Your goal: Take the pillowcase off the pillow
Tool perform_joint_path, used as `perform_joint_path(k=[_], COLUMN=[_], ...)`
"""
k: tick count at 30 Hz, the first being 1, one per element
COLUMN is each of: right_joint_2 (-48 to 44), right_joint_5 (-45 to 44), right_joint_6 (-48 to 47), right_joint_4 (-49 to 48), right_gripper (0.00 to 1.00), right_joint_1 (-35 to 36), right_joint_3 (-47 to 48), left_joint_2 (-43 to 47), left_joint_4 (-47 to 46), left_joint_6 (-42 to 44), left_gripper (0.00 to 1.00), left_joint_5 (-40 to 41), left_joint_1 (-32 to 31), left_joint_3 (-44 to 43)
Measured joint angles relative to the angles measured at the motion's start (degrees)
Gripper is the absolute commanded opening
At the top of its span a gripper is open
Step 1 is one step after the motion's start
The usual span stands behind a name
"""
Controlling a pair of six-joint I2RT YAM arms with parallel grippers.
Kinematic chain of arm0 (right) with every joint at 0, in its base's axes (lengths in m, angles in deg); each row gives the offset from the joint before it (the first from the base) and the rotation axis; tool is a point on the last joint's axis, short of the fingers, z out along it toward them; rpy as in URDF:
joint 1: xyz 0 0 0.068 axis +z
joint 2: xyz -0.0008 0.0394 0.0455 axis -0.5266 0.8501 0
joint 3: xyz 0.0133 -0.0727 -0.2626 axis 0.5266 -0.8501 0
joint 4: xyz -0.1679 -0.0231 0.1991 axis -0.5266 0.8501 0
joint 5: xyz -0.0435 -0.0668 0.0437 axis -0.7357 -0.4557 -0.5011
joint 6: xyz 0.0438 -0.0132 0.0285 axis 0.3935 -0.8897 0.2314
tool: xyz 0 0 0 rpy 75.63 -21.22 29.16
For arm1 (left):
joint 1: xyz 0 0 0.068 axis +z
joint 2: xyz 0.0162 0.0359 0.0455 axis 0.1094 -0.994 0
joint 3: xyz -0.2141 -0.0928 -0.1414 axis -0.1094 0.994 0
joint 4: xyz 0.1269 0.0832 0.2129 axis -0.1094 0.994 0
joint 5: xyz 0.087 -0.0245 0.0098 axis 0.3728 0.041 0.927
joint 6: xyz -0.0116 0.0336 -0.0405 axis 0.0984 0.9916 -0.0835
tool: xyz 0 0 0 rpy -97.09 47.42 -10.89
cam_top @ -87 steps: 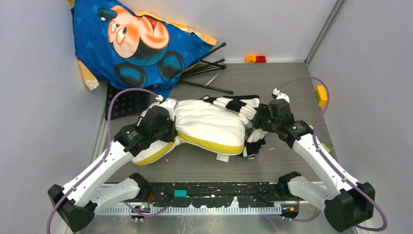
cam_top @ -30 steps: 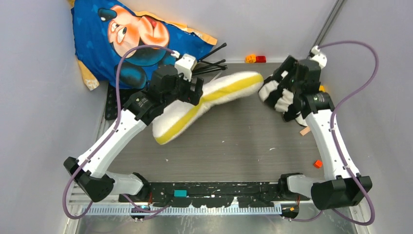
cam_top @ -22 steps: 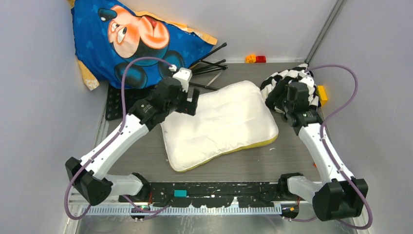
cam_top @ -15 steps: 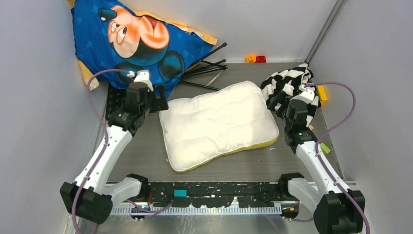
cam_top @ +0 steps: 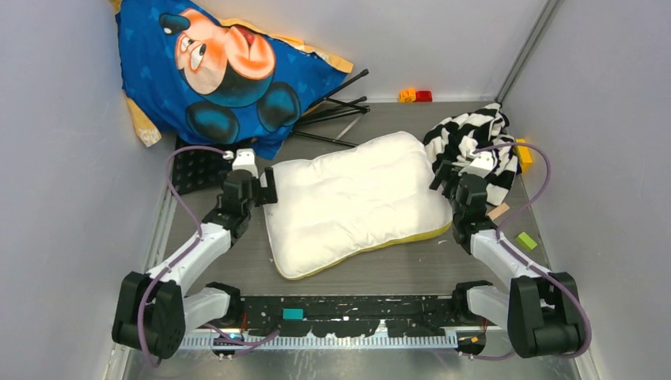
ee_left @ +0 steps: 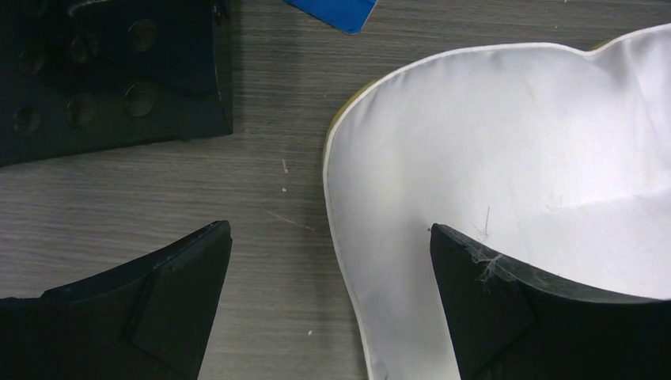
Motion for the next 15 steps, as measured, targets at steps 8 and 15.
perform_joint_path(k=[8,15], right_joint_2=[13.31,24.79], right_joint_5=[-2.43,-4.98], right_joint_6=[-2.84,-3.08], right_joint_4=[-11.32,-25.81], right_gripper=[0.92,0.94], right_joint_1=[0.0,-0.63], right_joint_3=[-2.27,-3.15], left_joint_2=[-8.98,-17.03], left_joint_4=[-13.99,-28.96], left_joint_6=[6.4,9.68], left_gripper=[0.91,0.86], left_joint_5=[2.99,3.23], left_joint_1=[0.15,4.98], left_joint_3=[2.99,7.3])
